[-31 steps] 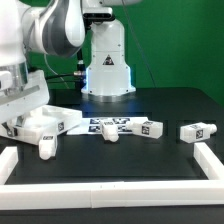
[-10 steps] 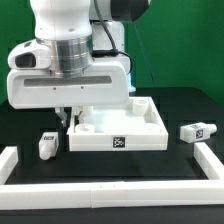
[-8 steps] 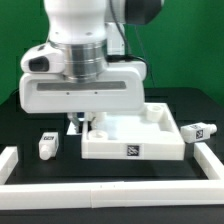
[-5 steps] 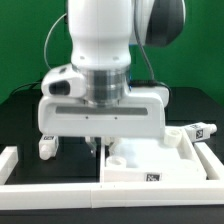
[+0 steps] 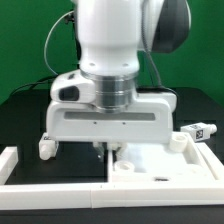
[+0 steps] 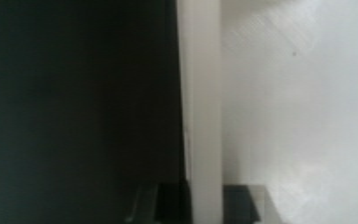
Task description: Assemble one leg
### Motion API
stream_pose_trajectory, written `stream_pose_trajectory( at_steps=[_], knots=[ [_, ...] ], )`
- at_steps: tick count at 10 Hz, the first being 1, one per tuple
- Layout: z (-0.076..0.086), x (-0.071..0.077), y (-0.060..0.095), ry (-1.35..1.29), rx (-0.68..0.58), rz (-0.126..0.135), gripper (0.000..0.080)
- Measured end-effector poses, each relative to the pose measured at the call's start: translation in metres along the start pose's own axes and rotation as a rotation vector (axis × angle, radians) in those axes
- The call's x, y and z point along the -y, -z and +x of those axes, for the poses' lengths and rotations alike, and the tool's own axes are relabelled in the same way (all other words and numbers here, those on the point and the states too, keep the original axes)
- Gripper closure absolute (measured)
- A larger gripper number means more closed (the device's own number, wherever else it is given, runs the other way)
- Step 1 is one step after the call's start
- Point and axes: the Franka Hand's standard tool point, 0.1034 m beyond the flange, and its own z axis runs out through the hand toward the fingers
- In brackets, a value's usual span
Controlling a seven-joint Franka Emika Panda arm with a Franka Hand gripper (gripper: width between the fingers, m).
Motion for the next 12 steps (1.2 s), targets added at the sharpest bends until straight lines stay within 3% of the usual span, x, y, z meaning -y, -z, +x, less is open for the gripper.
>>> stream_pose_trajectory(
  at_steps=[2, 5, 6, 7, 8, 9, 10, 12],
  knots=[
    [0.002, 0.003, -0.011, 0.011, 0.015, -0.023, 0.0745],
    [0.002, 0.002, -0.013, 0.014, 0.016, -0.025, 0.0713],
    [0.001, 0.003, -0.013, 0.014, 0.017, -0.025, 0.0577],
    [0.001, 0.003, -0.013, 0.014, 0.017, -0.025, 0.0386],
    [0.001, 0.003, -0.012, 0.011, 0.019, -0.022, 0.0386],
    [-0.006, 0.006, 0.001, 0.003, 0.032, -0.014, 0.0235],
    [-0.016, 0.011, 0.017, 0.007, 0.043, -0.007, 0.0172],
    [-0.028, 0.026, 0.041, -0.053, 0.079, -0.009, 0.0156]
  ],
)
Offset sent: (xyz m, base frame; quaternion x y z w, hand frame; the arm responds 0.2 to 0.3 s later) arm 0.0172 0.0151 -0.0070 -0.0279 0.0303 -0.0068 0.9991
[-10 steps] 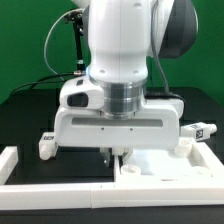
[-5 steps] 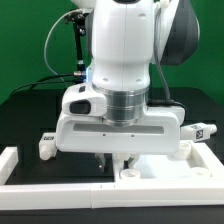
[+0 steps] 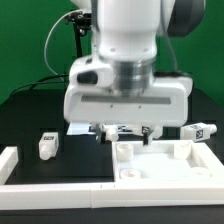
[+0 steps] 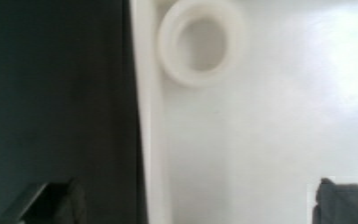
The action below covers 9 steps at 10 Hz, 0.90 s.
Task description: Assemble one leg
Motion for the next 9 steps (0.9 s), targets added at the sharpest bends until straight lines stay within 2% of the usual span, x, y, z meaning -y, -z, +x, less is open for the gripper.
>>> stream_pose_trajectory(
  at_steps=[1, 5, 6, 7, 8, 9],
  knots=[
    [0.002, 0.006, 0.004, -0.012, -0.001, -0.002, 0.0156],
    [0.002, 0.005, 0.001, 0.002, -0.002, -0.001, 0.015],
    [-0.001, 0.009, 0.001, -0.061, -0.002, 0.014, 0.015],
    [-0.012, 0.018, 0.003, -0.163, -0.002, 0.047, 0.015],
    [-0.026, 0.026, 0.006, -0.224, 0.009, 0.057, 0.015],
    [-0.032, 0.035, 0.011, -0.252, 0.009, 0.061, 0.015]
  ],
)
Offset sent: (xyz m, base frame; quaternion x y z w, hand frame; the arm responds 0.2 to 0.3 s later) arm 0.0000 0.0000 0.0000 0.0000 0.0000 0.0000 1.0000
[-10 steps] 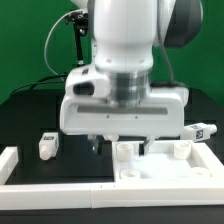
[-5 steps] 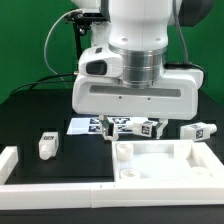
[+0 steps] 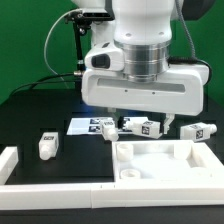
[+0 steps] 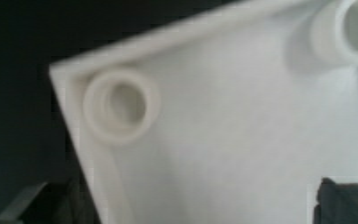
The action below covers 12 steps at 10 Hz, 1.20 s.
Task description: Assemble one leg
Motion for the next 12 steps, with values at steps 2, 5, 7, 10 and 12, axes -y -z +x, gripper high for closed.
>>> stream_pose_trajectory(
  at_steps=[2, 5, 7, 10, 12],
  knots=[
    [0.005, 0.011, 0.012, -0.088, -0.006, 0.024, 0.015],
    [0.005, 0.012, 0.011, -0.248, -0.007, 0.026, 0.015],
    [-0.007, 0.028, 0.01, -0.315, -0.005, 0.073, 0.015],
    [-0.03, 0.042, 0.007, -0.337, 0.012, 0.132, 0.015],
    [-0.03, 0.043, 0.006, -0.336, 0.013, 0.131, 0.015]
  ],
)
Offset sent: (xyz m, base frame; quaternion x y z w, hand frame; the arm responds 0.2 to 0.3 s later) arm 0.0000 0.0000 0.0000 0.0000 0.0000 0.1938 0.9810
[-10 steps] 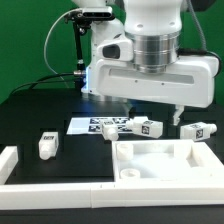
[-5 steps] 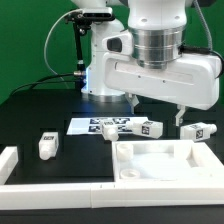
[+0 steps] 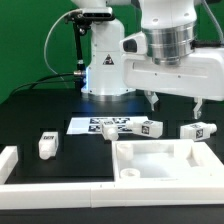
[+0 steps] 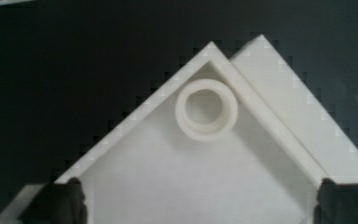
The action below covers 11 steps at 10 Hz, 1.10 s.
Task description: Assemble one leg
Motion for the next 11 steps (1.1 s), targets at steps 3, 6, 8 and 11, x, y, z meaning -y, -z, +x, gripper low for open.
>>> stream_pose_trajectory(
  at_steps=[3, 6, 8, 11],
  knots=[
    [-0.032, -0.008, -0.019, -0.109, 0.069, 0.079, 0.015],
    [-0.044, -0.017, -0.006, -0.122, 0.222, 0.065, 0.015],
    [-0.04, -0.022, -0.012, -0.096, 0.357, 0.075, 0.015],
    [-0.049, -0.029, -0.029, -0.191, 0.618, 0.146, 0.015]
  ],
)
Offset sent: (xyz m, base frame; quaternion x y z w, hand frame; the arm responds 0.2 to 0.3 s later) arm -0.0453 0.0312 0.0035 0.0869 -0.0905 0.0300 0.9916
